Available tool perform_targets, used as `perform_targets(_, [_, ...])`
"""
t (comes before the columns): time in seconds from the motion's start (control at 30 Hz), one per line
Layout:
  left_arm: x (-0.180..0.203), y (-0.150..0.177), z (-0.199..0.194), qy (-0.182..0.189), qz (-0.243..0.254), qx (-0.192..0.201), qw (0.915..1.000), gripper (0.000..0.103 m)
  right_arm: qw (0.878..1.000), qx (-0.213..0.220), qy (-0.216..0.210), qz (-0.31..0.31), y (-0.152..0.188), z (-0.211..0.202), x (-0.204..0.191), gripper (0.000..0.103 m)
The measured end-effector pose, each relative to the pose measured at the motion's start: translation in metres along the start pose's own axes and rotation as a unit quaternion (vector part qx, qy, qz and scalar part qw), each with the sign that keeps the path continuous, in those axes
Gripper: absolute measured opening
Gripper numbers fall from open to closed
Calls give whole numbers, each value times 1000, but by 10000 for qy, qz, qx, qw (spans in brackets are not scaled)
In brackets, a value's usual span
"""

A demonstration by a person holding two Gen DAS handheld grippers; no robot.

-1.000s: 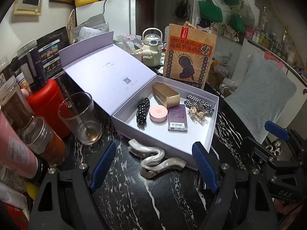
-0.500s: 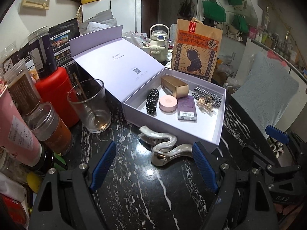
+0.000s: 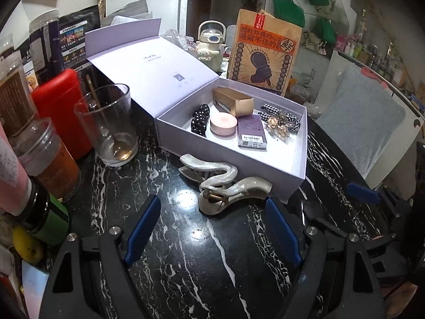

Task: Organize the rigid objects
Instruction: 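Grasp the black heart-shaped compact with the right tool while the left tool approaches the white claw clips, then close the left tool on the white marbled claw clips while the right tool holds the compact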

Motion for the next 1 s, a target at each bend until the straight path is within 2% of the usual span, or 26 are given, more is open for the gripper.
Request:
perform_targets(0.27, [-13,7,18,-67,-241,-199,9995,81,9990,-348,-266,131,11,27,0,102])
perform_targets(0.37, [-22,9,23,106,-471,-255,9985,81,9965,-546,-464,422,12,38,7,102])
perform_targets(0.5, [-30,10,28,172,-646,-266,9974,81,9969,-541,-393,416,13,41,8,102])
perform_targets(0.57, [-33,11,31,200,-718,-283,9968,81,9971,-525,-381,386,13,42,8,97])
perform_targets(0.6, [-33,11,31,221,-737,-283,9966,81,9977,-476,-331,363,13,41,8,85])
perform_targets(0.63, [-34,10,32,246,-752,-279,9965,81,9981,-442,-279,314,13,40,9,68])
perform_targets(0.67, [-34,10,32,299,-766,-260,9963,81,9984,-438,-274,240,13,39,8,62])
perform_targets(0.83, [-26,8,38,556,-641,-282,9960,81,9985,-443,-210,251,12,39,15,62])
perform_targets(1.0, [-2,-4,51,869,-238,-486,9947,81,9985,-453,-165,274,14,35,26,62])
Point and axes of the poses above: each gripper's, at about its wrist camera, not at the fingertips, and z roughly the way its jaws point, x to its right, y to its underside, the point moved 4 cm from there along z, roughly the way its jaws point, and after that the axes turned 8 degrees about -x, right-handed, at the moved point
